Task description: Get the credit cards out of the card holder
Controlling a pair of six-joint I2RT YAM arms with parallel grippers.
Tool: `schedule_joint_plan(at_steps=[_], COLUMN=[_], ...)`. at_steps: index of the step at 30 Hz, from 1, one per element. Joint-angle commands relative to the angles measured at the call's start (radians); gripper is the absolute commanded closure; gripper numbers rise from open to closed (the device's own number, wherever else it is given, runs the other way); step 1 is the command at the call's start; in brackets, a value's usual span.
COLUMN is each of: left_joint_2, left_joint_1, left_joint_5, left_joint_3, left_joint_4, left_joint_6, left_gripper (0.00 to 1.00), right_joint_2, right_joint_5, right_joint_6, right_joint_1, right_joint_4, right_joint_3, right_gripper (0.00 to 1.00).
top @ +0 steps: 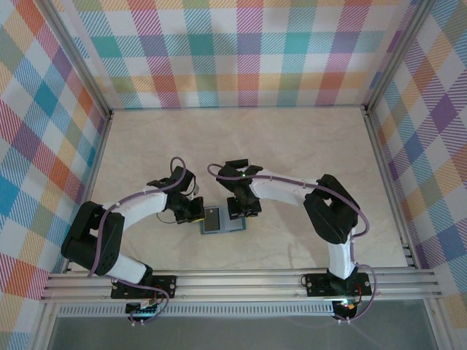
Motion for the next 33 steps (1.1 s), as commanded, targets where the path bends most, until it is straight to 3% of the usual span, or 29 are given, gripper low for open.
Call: schedule_joint_plan(at_steps=[1,6,12,15,19,33], left_joint_2=[0.025,0.042,0.070,0.075,0.080,0.070], left_joint_1=[-0.029,-0.050,-0.052,-0.052,-0.052,-0.053], left_joint_5=[0.007,0.004,-0.012,-0.018,-0.030,-0.035], left_joint_3=[0.028,0.023,0.016,0.013,0.010,0.004], left_joint_4=[-0.030,-0.004,0.003,0.003,-0.002,-0.010], left_joint_6=[0.000,-0.016,-0.008,-0.007,0.001,0.001], left_gripper=[1.00,1.00,1.00,1.00,1.00,1.00], right_joint_2=[-0.039,-0.065,-0.061,-0.025,0.032,0.104], right_joint_5=[-0.033,-0.077,-0.260,-0.340,-0.399,-0.353], right_joint_6=[0.007,0.015,0.065,0.096,0.131,0.110], right_joint_1=[-0.005,-0.005,-0.009,-0.011,-0.014,-0.025], right_joint_4=[0.011,0.047,0.253,0.338,0.413,0.377], right_joint_3=[-0.003,0.003,-0.049,-0.053,-0.049,-0.024], right_gripper=[0.60,0.70,0.81,0.81,0.73,0.66])
